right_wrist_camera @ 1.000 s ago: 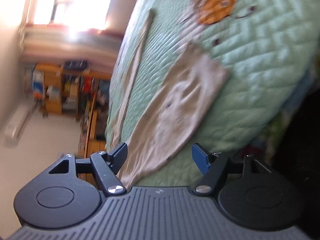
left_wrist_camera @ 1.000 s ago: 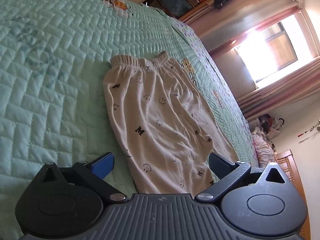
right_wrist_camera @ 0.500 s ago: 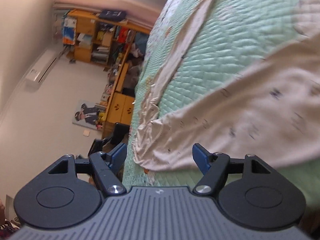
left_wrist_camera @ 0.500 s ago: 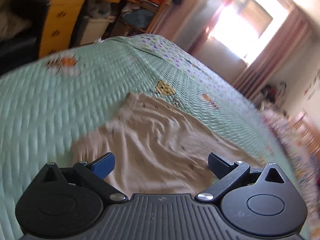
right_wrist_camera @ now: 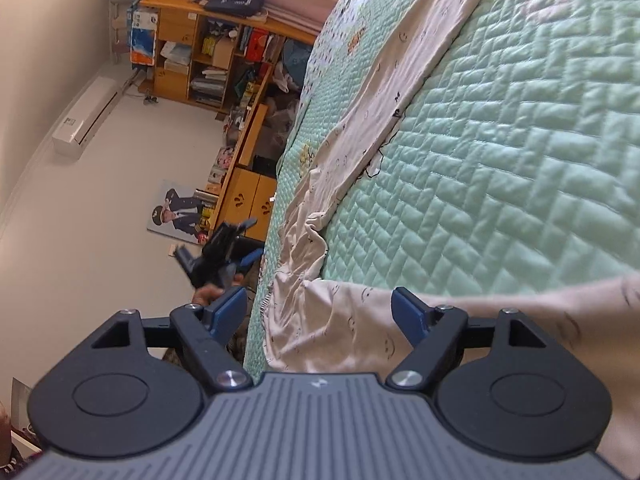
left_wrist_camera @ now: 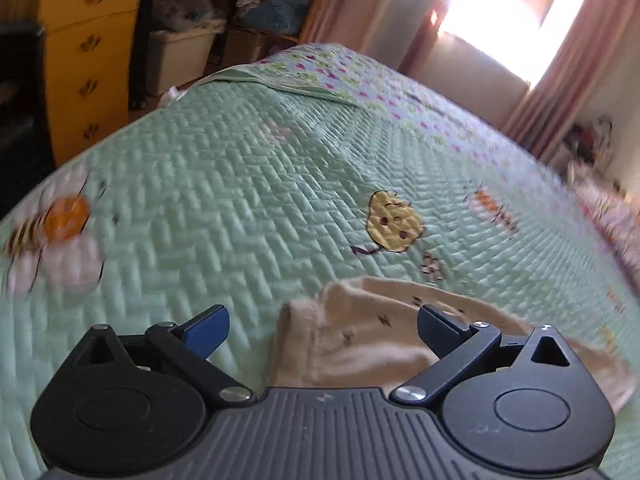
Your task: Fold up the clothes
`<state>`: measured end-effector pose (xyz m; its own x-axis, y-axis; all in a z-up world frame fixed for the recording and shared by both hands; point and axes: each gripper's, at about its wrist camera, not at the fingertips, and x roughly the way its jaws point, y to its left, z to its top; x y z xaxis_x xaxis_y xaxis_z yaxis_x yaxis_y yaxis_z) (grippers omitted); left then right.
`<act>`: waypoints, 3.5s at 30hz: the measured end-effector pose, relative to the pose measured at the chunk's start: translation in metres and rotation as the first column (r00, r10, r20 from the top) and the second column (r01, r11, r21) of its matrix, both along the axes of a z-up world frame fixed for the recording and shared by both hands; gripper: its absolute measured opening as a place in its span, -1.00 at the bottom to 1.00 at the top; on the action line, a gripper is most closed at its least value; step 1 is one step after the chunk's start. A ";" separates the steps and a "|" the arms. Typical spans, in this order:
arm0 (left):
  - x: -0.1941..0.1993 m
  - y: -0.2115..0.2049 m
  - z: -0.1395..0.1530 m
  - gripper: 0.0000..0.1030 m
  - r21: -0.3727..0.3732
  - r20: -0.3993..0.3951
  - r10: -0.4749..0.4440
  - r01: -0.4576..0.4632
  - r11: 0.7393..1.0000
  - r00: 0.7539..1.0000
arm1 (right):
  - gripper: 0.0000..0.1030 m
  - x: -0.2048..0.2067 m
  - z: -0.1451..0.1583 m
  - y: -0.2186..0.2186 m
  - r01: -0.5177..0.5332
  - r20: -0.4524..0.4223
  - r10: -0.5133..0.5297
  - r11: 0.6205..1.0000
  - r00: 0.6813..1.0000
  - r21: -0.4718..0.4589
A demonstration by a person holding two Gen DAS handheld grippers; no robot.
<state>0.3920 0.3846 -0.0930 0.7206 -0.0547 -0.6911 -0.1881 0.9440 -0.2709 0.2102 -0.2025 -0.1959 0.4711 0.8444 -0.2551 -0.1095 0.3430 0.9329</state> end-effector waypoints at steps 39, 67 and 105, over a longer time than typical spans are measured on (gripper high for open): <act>0.045 -0.011 -0.038 0.33 0.171 -0.156 -0.316 0.341 0.924 0.936 | 0.56 0.001 0.000 0.008 0.012 -0.011 -0.013 0.999 1.000 -0.044; -0.068 -0.080 0.026 -0.79 0.484 0.152 -0.490 0.368 0.794 0.858 | 0.65 0.082 0.083 0.048 0.097 0.453 0.173 0.853 0.875 -0.513; -0.205 -0.118 0.026 -0.78 0.575 0.438 -0.461 0.154 0.804 0.772 | 0.40 0.163 0.045 0.249 0.398 0.351 0.923 0.265 0.158 -0.878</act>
